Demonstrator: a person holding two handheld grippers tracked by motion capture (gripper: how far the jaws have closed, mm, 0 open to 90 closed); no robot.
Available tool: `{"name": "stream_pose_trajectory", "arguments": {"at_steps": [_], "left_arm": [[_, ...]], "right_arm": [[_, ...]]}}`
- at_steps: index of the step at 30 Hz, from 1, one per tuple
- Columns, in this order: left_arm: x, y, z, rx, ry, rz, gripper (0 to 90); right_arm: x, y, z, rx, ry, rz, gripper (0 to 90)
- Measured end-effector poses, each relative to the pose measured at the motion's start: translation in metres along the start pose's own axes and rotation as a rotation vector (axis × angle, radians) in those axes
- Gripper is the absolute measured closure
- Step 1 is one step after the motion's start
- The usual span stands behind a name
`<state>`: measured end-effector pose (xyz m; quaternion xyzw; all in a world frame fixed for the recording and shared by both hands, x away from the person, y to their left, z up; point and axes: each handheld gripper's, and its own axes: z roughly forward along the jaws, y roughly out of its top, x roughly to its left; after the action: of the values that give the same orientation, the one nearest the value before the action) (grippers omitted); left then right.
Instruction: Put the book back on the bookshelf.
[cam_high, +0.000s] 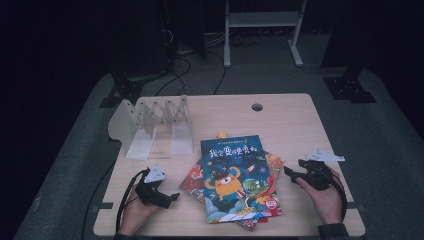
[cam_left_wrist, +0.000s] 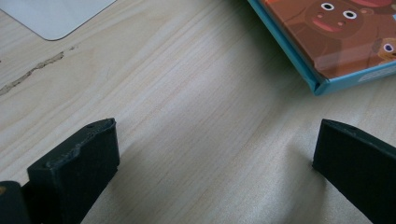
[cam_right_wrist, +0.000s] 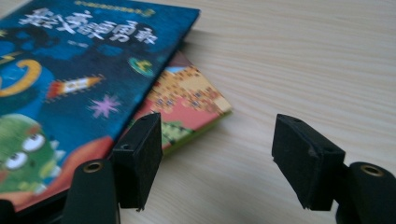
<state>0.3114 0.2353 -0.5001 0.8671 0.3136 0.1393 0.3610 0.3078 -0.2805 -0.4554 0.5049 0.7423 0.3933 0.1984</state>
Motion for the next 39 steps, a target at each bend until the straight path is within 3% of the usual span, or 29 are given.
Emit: {"name": "stream_pose_trajectory", "arguments": {"at_steps": [7,14,25,32,36,39], "left_arm": [[0.000,0.000,0.000,0.000,0.000,0.000,0.0],[0.000,0.000,0.000,0.000,0.000,0.000,0.0],[0.000,0.000,0.000,0.000,0.001,0.000,0.0],[0.003,0.000,-0.003,-0.003,-0.011,-0.005,0.0],[0.002,0.004,-0.009,-0.031,-0.025,-0.002,0.0],[0.001,0.009,-0.013,-0.060,-0.041,0.002,0.0]], "right_arm": [[0.014,0.016,0.010,0.008,0.044,-0.032,31.9],[0.031,0.034,0.032,0.030,0.094,-0.066,31.8],[0.038,0.041,0.064,0.095,0.137,-0.074,31.8],[0.039,0.041,0.073,0.116,0.171,-0.053,32.9],[0.039,0.042,0.076,0.121,0.205,-0.038,36.1],[0.041,0.043,0.076,0.131,0.203,-0.046,35.7]]}}
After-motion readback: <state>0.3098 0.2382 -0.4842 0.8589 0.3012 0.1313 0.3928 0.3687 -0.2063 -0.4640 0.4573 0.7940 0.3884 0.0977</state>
